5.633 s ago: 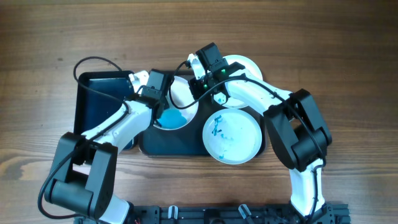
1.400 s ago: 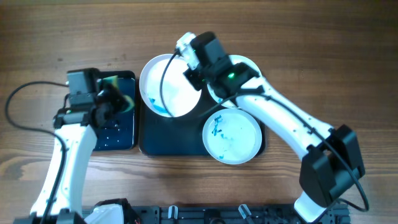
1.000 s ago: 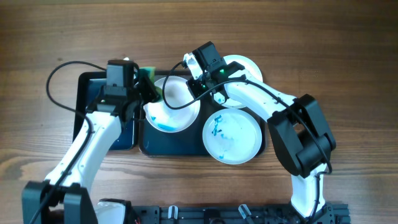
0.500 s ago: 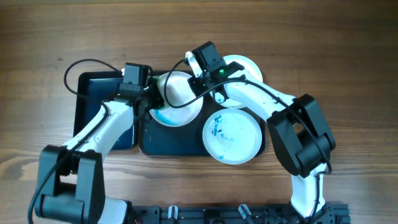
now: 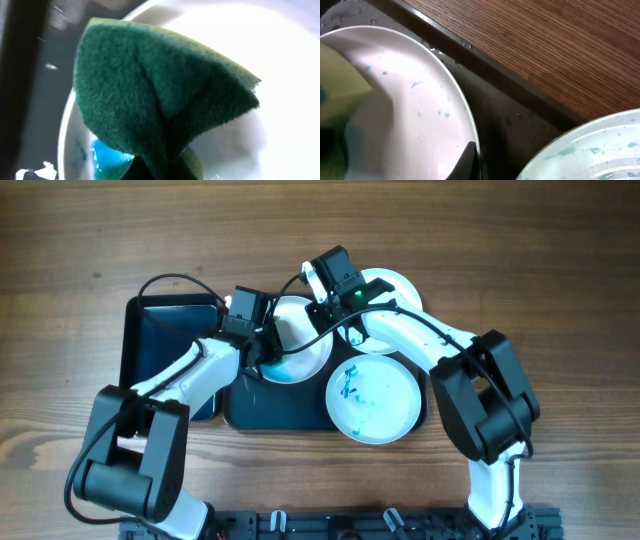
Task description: Clean dirty plates on tray and stack at the side
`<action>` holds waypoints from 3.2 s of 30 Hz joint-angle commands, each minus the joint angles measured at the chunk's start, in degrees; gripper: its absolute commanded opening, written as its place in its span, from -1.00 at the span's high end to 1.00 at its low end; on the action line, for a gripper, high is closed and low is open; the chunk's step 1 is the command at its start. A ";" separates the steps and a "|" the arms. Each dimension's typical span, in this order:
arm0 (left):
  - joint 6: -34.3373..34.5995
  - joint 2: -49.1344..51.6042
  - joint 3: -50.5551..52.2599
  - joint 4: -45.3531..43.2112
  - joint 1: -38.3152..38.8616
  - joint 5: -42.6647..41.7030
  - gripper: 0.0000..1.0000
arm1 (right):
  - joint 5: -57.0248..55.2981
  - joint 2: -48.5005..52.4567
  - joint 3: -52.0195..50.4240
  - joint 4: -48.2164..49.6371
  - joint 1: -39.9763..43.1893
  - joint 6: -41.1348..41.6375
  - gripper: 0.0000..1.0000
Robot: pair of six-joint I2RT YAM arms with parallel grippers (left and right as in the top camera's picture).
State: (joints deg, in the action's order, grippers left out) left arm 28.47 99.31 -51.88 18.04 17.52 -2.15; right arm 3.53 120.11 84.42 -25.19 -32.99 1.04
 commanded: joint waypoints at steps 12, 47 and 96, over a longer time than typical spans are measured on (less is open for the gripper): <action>-6.82 -2.45 0.55 2.60 -0.96 2.60 0.92 | -0.15 1.03 0.39 0.68 -0.35 0.48 0.91; 0.96 -0.57 0.55 -2.62 -3.50 -1.66 0.92 | -0.13 1.03 0.42 0.92 -0.35 0.48 0.91; -1.07 -22.27 0.55 12.00 -30.60 -0.76 0.92 | -51.56 -16.11 1.88 20.06 -20.57 -53.81 0.92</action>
State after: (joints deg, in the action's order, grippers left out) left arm 28.12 78.00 -51.35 29.85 -12.78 -4.49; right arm -42.98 105.51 85.23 -5.93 -52.66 -46.65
